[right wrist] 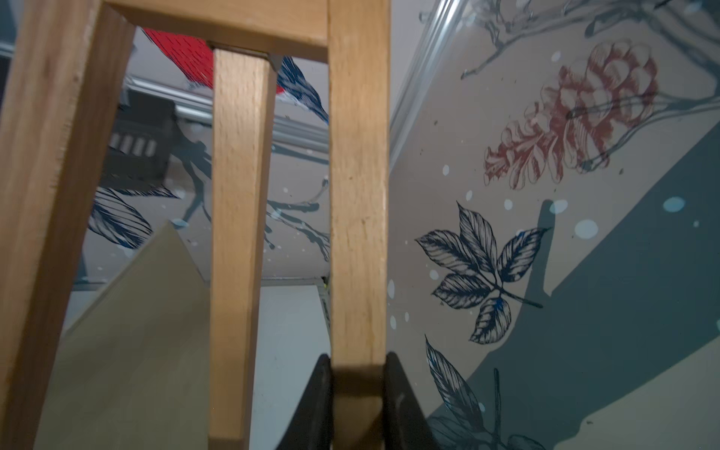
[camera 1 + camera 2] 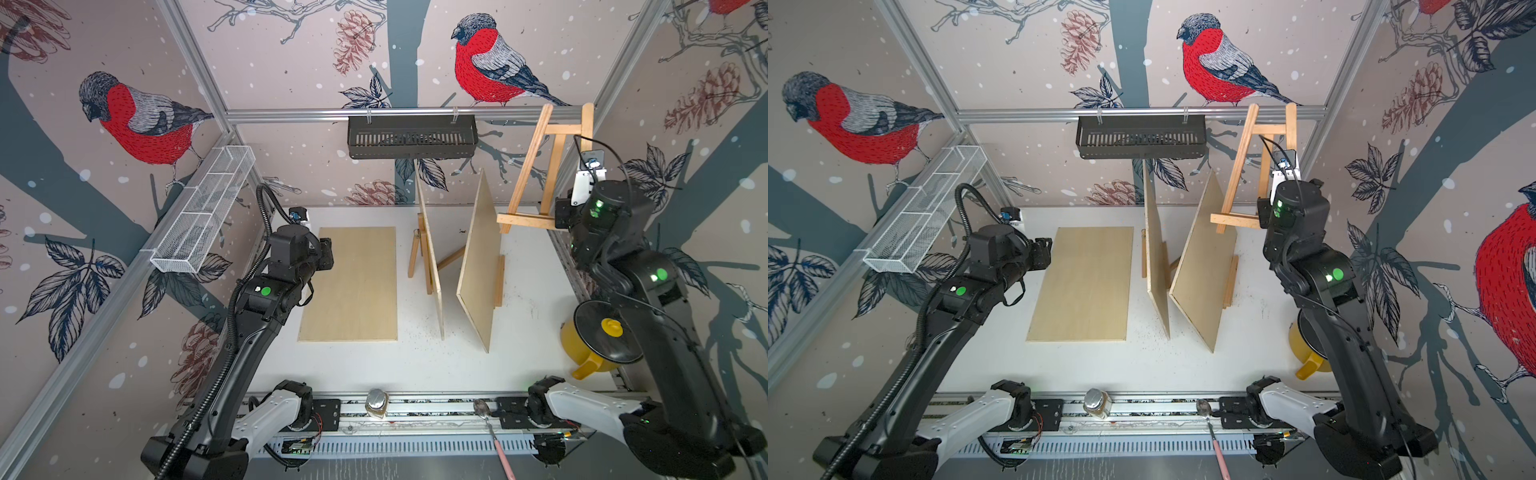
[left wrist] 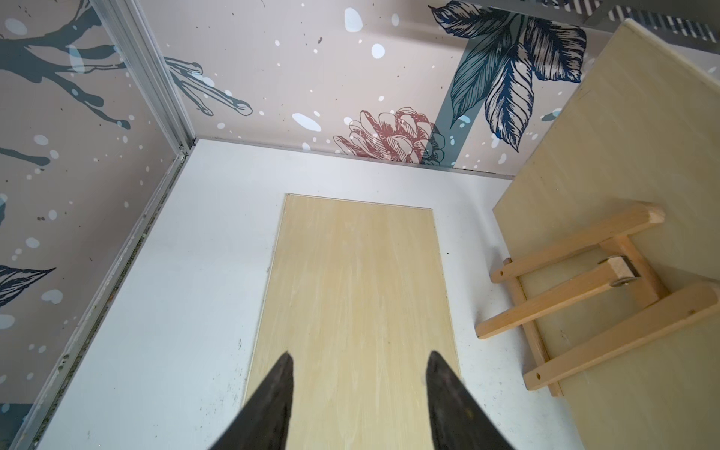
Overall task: Disassemble the easel
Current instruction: Place the easel at the corner of the board.
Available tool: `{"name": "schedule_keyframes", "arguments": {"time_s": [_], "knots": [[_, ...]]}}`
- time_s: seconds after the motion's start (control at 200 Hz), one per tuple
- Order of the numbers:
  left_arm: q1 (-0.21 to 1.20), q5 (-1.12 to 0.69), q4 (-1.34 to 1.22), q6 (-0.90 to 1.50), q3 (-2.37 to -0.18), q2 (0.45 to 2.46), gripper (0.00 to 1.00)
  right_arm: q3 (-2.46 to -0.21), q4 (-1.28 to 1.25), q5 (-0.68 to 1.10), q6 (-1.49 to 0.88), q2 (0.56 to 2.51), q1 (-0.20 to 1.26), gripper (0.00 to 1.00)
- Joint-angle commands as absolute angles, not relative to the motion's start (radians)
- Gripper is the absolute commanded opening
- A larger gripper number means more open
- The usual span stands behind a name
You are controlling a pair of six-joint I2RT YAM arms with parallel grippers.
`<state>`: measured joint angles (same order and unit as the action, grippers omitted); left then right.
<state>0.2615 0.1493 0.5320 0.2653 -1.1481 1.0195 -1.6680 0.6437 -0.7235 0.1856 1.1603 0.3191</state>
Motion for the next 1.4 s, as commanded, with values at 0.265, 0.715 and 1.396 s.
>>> {"name": "schedule_keyframes", "arguments": {"time_s": [0.265,0.715,1.396], "knots": [[0.219,0.034,0.404,0.23,-1.112,1.044,0.54,-1.538,0.518,-0.576,0.188,1.308,0.031,0.05],[0.201,-0.075,0.38,0.232,-1.106,1.074,0.53,-1.459,0.333,-0.629,0.299,1.543,-0.085,0.04],[0.201,-0.098,0.363,0.236,-1.089,1.145,0.53,-1.548,0.19,-0.637,0.46,2.004,-0.132,0.04]]}}
